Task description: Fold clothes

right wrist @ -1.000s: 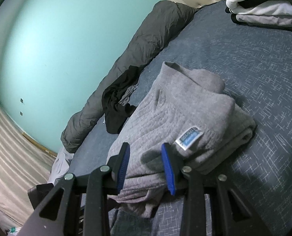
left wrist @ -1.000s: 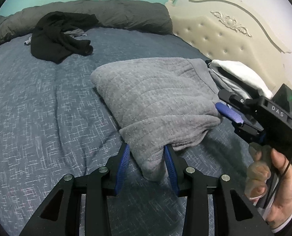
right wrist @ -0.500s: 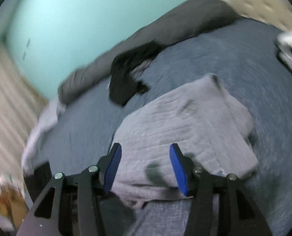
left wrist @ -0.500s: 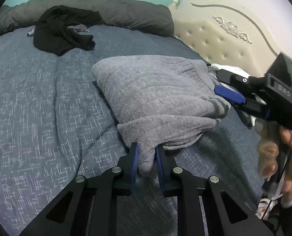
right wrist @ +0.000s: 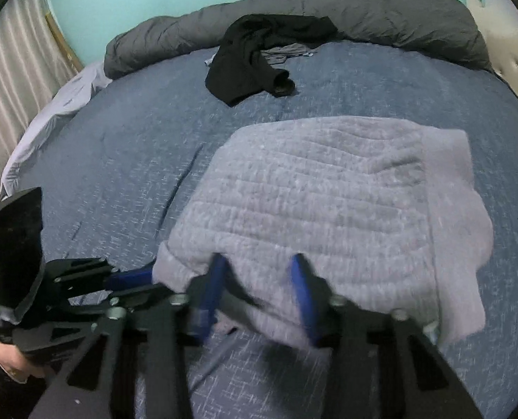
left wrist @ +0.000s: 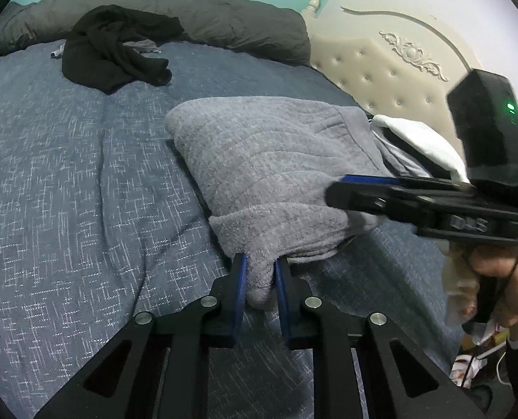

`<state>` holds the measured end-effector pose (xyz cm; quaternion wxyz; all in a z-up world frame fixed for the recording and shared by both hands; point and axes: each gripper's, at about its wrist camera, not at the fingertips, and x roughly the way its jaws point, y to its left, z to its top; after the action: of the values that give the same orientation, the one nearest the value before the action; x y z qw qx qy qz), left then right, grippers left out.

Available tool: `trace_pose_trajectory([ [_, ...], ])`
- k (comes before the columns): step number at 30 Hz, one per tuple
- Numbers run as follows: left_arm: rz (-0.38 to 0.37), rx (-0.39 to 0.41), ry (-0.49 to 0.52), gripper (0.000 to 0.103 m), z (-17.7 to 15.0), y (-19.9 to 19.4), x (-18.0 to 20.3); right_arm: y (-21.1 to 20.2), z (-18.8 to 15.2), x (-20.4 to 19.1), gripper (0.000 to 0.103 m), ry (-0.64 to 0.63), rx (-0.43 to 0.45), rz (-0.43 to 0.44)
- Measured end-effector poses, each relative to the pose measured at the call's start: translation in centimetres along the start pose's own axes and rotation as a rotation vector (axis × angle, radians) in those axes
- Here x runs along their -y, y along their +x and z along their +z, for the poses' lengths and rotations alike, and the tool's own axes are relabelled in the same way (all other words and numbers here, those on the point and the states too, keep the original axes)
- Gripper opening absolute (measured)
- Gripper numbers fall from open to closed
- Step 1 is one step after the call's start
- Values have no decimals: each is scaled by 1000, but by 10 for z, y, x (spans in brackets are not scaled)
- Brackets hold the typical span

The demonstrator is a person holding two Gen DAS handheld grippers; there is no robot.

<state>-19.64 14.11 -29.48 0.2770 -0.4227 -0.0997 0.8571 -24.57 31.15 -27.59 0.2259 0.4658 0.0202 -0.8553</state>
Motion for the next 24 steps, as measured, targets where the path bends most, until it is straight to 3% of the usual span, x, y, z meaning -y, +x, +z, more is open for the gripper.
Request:
trace_pose_trajectory([
  [2, -1, 0, 3, 16, -2, 0, 1, 4, 2, 1, 13, -3, 2, -7],
  [6, -6, -3, -1, 15, -7, 0, 3, 5, 10, 9, 9, 52, 38, 0],
  [14, -2, -25, -15, 13, -20, 1, 5, 8, 18, 17, 8, 124, 76, 5],
  [19, -5, -30, -54, 13, -21, -2, 0, 1, 11, 22, 8, 197, 105, 62],
  [24, 31, -33, -49, 14, -18, -8, -2, -22, -6, 33, 11, 335, 225, 165],
])
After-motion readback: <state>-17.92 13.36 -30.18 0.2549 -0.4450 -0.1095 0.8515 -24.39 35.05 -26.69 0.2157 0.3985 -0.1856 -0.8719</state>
